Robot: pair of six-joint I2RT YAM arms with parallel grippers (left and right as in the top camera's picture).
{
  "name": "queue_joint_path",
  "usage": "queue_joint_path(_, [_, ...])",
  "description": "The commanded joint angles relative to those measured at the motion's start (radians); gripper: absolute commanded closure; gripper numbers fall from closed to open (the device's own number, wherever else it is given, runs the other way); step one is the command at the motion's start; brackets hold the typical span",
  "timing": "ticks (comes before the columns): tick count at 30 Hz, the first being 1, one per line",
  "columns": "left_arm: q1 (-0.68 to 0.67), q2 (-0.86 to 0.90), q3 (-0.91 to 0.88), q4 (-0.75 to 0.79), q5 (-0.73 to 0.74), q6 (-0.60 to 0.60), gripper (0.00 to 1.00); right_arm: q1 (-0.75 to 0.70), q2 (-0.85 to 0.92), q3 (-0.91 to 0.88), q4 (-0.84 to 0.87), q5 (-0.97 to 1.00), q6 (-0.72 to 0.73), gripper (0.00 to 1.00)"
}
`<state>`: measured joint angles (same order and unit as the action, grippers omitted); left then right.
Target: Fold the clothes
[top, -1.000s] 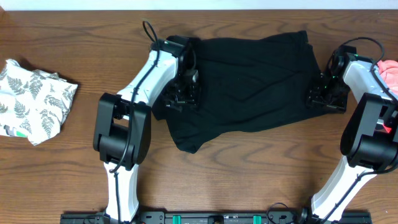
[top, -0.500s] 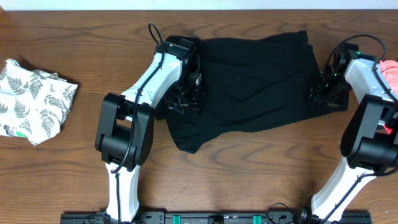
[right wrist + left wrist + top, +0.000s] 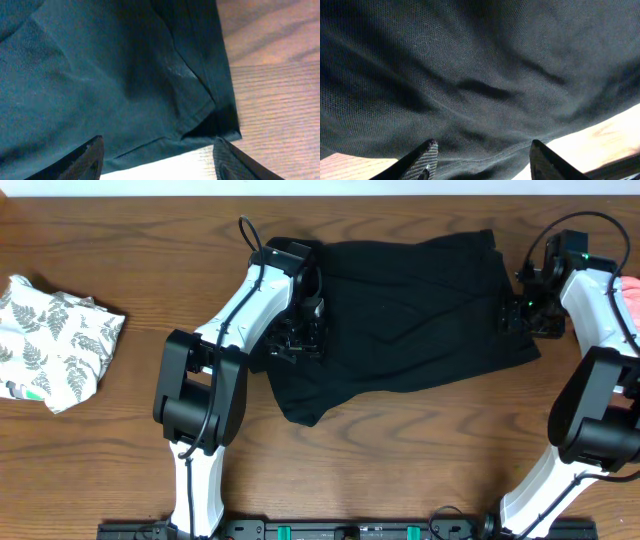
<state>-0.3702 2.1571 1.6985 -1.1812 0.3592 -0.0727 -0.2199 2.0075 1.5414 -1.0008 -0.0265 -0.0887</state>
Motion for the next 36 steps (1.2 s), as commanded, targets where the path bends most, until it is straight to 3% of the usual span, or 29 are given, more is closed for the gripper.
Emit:
queue_joint_path(1, [0.0, 0.014, -0.002, -0.007, -0.01, 0.016, 0.4, 0.006, 0.0, -0.026, 0.012, -0.007, -0.026, 0.33])
queue_joint_path(18, [0.0, 0.014, -0.002, -0.016, -0.01, 0.016, 0.4, 0.004, 0.009, -0.203, 0.202, 0.016, -0.033, 0.41])
queue_joint_path(21, [0.0, 0.014, -0.002, -0.019, -0.01, 0.016, 0.4, 0.004, 0.009, -0.217, 0.214, 0.016, -0.032, 0.57])
queue_joint_path(24, [0.0, 0.014, -0.002, -0.032, -0.009, 0.016, 0.4, 0.004, 0.009, -0.217, 0.212, 0.016, -0.029, 0.99])
queue_joint_path(31, [0.0, 0.014, -0.002, -0.116, -0.02, 0.016, 0.41, 0.004, 0.008, -0.217, 0.193, 0.019, 0.003, 0.99])
queue_joint_path(36, [0.0, 0.014, -0.002, -0.151, -0.256, -0.138, 0.41, 0.004, 0.008, -0.217, 0.194, 0.019, 0.003, 0.99])
